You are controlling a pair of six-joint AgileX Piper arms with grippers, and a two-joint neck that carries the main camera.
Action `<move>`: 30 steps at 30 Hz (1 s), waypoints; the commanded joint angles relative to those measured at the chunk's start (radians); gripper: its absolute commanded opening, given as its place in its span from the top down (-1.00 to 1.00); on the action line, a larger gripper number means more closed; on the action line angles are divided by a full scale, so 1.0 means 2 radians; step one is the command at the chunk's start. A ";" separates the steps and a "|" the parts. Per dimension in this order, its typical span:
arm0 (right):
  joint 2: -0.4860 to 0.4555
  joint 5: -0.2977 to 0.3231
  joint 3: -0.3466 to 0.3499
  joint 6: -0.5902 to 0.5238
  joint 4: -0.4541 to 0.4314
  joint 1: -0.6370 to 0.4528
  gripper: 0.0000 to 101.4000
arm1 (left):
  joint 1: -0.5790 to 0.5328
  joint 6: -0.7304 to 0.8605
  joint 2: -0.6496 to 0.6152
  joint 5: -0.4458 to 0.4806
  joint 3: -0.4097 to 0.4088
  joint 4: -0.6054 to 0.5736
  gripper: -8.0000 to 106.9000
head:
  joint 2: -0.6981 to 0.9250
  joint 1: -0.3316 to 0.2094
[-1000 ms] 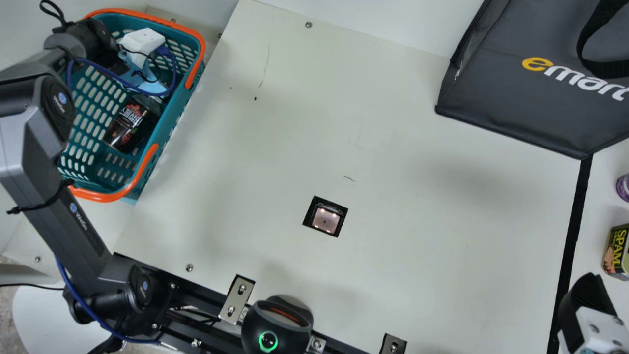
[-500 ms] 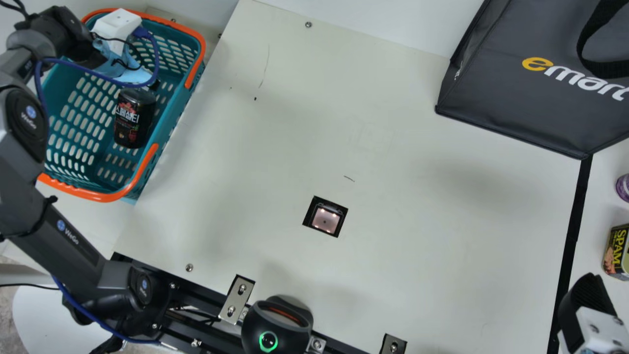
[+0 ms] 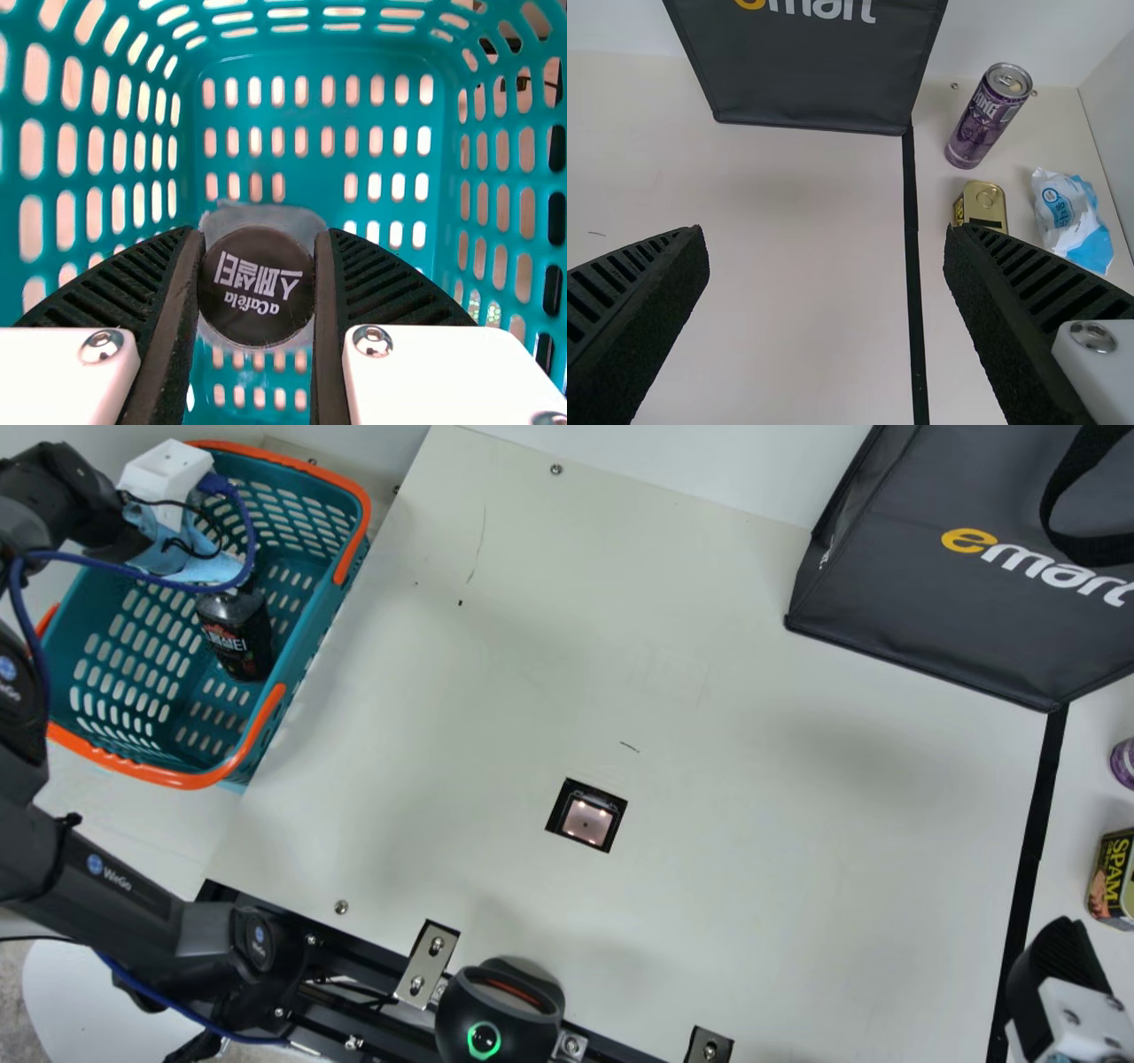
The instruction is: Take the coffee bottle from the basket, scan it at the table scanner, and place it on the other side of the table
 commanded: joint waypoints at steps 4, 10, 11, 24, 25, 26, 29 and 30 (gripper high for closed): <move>0.000 0.000 0.000 0.000 0.000 0.000 -0.87 | 0.009 -0.007 -0.017 -0.004 0.019 0.002 1.00 | 0.001 -0.014; 0.000 0.000 0.000 0.000 0.000 0.000 -0.87 | 0.019 -0.015 -0.034 -0.011 0.038 -0.001 1.00 | 0.001 -0.014; 0.000 0.000 0.000 0.000 0.000 0.000 -0.87 | 0.020 -0.016 -0.038 -0.011 0.040 -0.002 1.00 | 0.001 -0.014; 0.000 0.000 0.000 0.000 0.000 0.000 -0.87 | 0.030 -0.048 -0.102 0.015 0.041 -0.018 1.00 | 0.001 -0.014; 0.000 0.000 0.000 0.000 0.000 0.000 -0.87 | 0.031 -0.052 -0.107 0.019 0.040 -0.019 1.00 | 0.001 -0.014; 0.000 0.000 0.000 0.000 0.000 0.000 -0.87 | 0.031 -0.057 -0.113 0.022 0.039 -0.019 1.00 | 0.001 -0.014; 0.000 0.000 0.000 0.000 0.000 0.000 -0.87 | 0.033 -0.073 -0.131 0.034 0.035 -0.018 1.00 | 0.001 -0.014; 0.000 0.000 0.000 0.000 0.000 0.000 -0.87 | 0.033 -0.079 -0.136 0.037 0.034 -0.018 1.00 | 0.001 -0.014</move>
